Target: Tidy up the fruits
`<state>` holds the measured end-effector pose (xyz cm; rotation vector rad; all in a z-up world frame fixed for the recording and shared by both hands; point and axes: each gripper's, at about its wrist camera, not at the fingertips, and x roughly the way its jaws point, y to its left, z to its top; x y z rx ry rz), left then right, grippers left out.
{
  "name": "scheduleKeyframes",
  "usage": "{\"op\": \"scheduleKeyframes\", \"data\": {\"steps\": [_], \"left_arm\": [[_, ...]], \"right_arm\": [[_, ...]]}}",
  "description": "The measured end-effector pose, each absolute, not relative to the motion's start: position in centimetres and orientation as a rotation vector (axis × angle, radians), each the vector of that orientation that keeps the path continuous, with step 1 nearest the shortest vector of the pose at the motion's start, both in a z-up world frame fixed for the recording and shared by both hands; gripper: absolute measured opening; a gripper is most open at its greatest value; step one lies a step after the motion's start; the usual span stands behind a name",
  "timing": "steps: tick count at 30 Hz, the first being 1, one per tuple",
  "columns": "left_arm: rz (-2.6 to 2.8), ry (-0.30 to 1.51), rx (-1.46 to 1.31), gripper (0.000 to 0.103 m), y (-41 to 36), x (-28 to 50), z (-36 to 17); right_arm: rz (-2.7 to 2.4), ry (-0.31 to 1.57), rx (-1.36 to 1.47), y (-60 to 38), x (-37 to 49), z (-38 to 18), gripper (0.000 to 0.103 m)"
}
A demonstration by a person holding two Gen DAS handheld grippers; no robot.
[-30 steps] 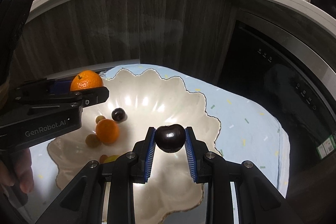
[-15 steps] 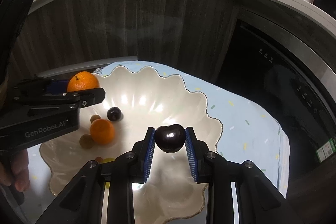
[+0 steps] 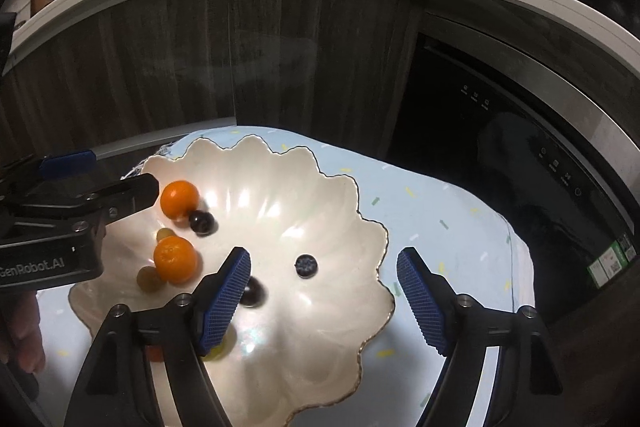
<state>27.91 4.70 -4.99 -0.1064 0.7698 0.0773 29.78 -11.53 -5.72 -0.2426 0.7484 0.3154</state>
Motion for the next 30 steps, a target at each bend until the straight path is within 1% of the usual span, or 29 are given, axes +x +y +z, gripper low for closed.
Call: {"op": "scheduleKeyframes", "data": {"steps": [4, 30], "left_arm": [[0.076, 0.766, -0.108, 0.097, 4.7, 27.4, -4.6], [0.065, 0.713, -0.108, 0.098, 4.0, 21.1, -1.5]], "right_arm": [[0.309, 0.739, -0.248, -11.5, 29.0, -5.3, 0.077], [0.238, 0.683, -0.208, -13.1, 23.7, -2.0, 0.077]]}}
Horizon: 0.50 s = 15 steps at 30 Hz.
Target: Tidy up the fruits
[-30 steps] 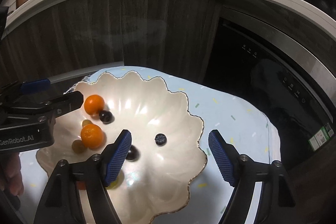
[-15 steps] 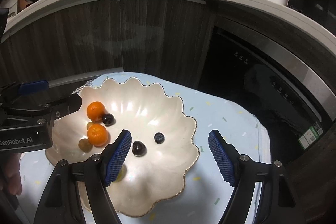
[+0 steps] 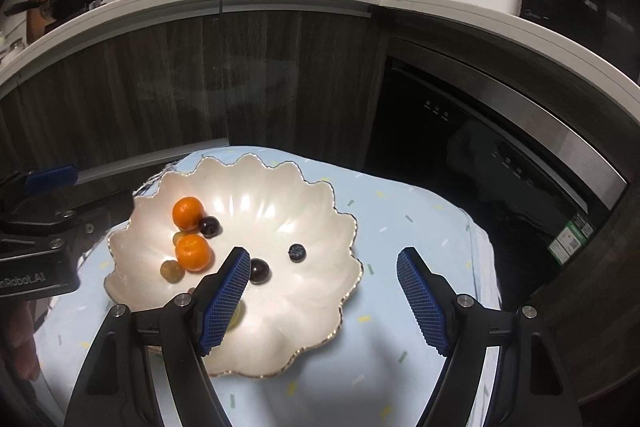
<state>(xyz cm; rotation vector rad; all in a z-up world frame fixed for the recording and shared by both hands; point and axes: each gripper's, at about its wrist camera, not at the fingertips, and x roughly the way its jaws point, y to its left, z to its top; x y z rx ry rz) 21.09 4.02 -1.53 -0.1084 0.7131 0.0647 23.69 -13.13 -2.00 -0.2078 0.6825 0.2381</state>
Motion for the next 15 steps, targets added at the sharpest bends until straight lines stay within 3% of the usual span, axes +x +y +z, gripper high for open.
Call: {"op": "scheduleKeyframes", "data": {"steps": [15], "left_arm": [[0.061, 0.727, -0.108, 0.098, 3.3, 16.0, -1.7]], "right_arm": [[0.176, 0.711, -0.155, -14.5, 19.0, -2.4, 0.077]]}}
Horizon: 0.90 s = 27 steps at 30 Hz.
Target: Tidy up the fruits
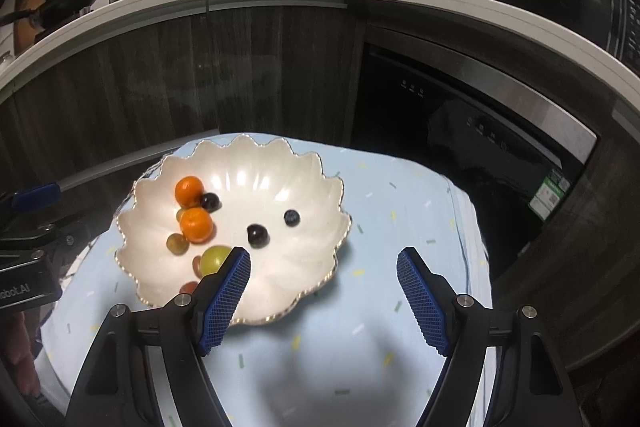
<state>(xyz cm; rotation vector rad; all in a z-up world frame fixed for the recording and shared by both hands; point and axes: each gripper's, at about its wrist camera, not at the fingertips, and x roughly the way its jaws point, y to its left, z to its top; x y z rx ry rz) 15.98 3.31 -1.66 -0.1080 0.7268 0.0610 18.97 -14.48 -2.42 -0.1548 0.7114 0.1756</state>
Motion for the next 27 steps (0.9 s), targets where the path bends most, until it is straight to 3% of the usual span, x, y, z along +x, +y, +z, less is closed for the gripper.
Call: {"op": "scheduleKeyframes", "data": {"steps": [24, 26, 27], "left_arm": [[0.062, 0.752, -0.067, 0.102, 1.3, 9.6, -3.7], [0.062, 0.744, -0.069, 0.102, 1.3, 9.0, -3.6], [0.062, 0.742, -0.069, 0.103, 1.3, 8.8, -3.6]], "right_arm": [[0.044, 0.705, -0.102, -17.4, 11.8, -4.7, 0.077], [0.041, 0.693, -0.097, -17.5, 11.3, -4.5, 0.089], [0.034, 0.684, -0.092, -17.7, 11.0, -4.4, 0.090]]}}
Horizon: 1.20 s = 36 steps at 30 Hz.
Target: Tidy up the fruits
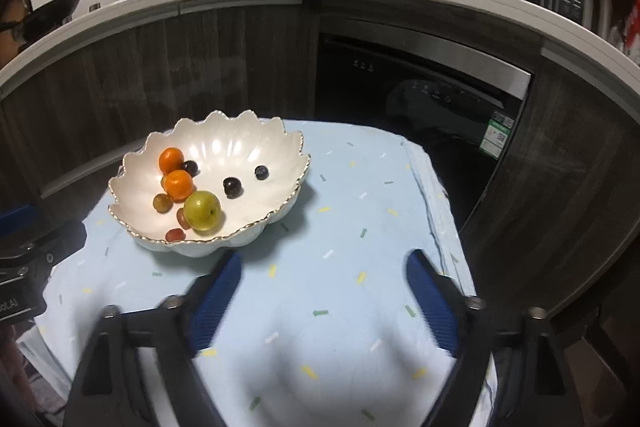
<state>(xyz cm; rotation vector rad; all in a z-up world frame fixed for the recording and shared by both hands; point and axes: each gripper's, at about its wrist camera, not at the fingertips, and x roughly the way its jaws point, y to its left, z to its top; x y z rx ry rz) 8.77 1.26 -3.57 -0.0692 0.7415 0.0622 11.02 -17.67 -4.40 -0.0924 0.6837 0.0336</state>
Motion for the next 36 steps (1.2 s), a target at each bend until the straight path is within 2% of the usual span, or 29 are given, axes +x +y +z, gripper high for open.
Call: {"op": "scheduleKeyframes", "data": {"steps": [15, 36], "left_arm": [[0.073, 0.737, -0.048, 0.103, 0.8, 6.4, -4.2], [0.069, 0.749, -0.059, 0.103, 0.7, 5.7, -5.1]], "right_arm": [[-0.011, 0.638, -0.024, -18.7, 6.7, -4.2, 0.091], [-0.032, 0.656, -0.018, -19.2, 6.2, -4.7, 0.091]]}}
